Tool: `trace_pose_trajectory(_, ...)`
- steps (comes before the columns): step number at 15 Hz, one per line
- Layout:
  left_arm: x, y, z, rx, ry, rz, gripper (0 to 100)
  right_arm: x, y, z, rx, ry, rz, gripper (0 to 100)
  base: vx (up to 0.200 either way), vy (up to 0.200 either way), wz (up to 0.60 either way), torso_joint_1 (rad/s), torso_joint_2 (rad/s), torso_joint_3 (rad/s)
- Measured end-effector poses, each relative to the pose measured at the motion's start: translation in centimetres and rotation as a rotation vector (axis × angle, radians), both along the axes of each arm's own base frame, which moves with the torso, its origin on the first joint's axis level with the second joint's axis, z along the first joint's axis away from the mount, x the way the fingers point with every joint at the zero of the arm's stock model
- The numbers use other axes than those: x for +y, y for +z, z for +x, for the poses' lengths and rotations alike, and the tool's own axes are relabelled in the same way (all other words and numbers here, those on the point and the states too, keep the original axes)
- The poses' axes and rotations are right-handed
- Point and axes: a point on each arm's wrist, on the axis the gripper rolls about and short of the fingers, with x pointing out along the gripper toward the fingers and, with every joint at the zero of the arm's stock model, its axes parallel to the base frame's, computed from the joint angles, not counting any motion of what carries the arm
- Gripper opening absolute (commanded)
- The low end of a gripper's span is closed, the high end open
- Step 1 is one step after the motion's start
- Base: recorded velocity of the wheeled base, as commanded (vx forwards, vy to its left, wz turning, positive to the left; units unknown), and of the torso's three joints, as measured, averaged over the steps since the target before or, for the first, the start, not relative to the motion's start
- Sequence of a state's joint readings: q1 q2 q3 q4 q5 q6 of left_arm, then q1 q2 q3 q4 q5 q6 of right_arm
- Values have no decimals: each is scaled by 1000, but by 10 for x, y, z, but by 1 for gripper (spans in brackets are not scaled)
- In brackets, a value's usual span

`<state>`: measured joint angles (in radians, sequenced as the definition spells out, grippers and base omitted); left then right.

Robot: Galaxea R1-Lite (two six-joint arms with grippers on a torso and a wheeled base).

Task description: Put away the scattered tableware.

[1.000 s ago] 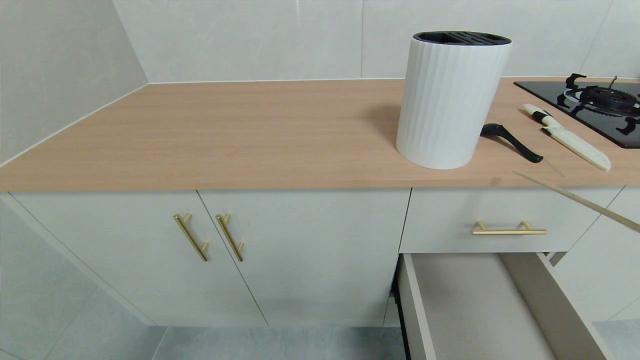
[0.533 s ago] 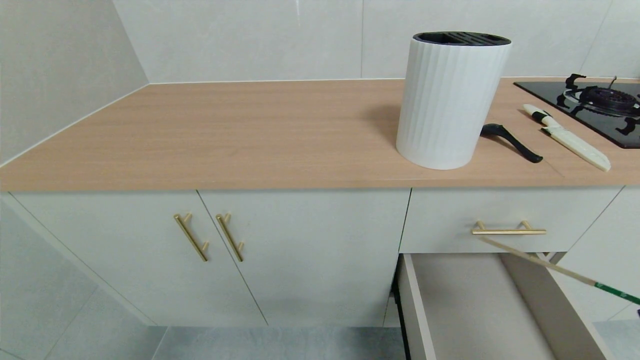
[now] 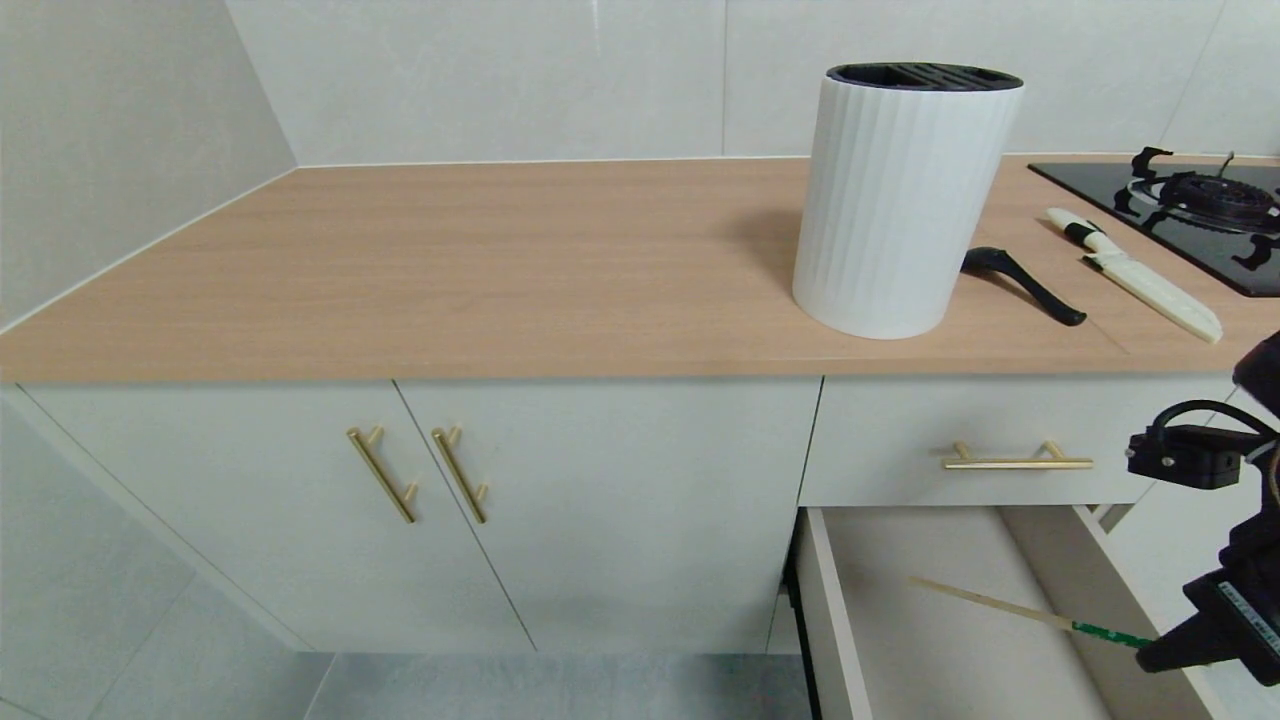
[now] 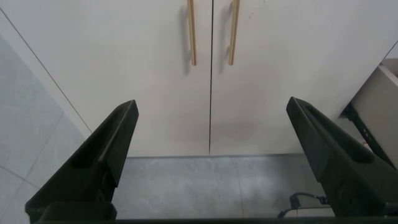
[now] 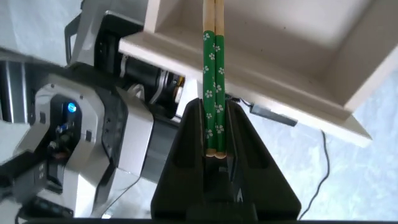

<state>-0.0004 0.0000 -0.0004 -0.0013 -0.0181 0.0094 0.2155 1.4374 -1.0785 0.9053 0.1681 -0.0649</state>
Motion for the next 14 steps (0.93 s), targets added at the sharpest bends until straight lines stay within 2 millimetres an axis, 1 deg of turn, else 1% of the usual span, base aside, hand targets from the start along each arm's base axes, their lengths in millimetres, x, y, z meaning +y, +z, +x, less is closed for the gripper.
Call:
trace_pose_trajectory(2,0,0,0,0,0,0,100,1,-6,9,20,-20,0,0,0,0,0,0,0,0)
trace_pose_trajectory(4,0,0,0,-1,0,0,100,2,-10,13,35,-24,-3,0,0,0,0,-93,227,134)
trace_pose_trajectory(12,0,0,0,0,0,0,100,2,-10,12,17,-25,-2,0,0,0,0,-175,430,248)
trace_pose_trajectory(14,0,0,0,0,0,0,100,1,-9,11,11,-26,-1,0,0,0,0,-112,293,163)
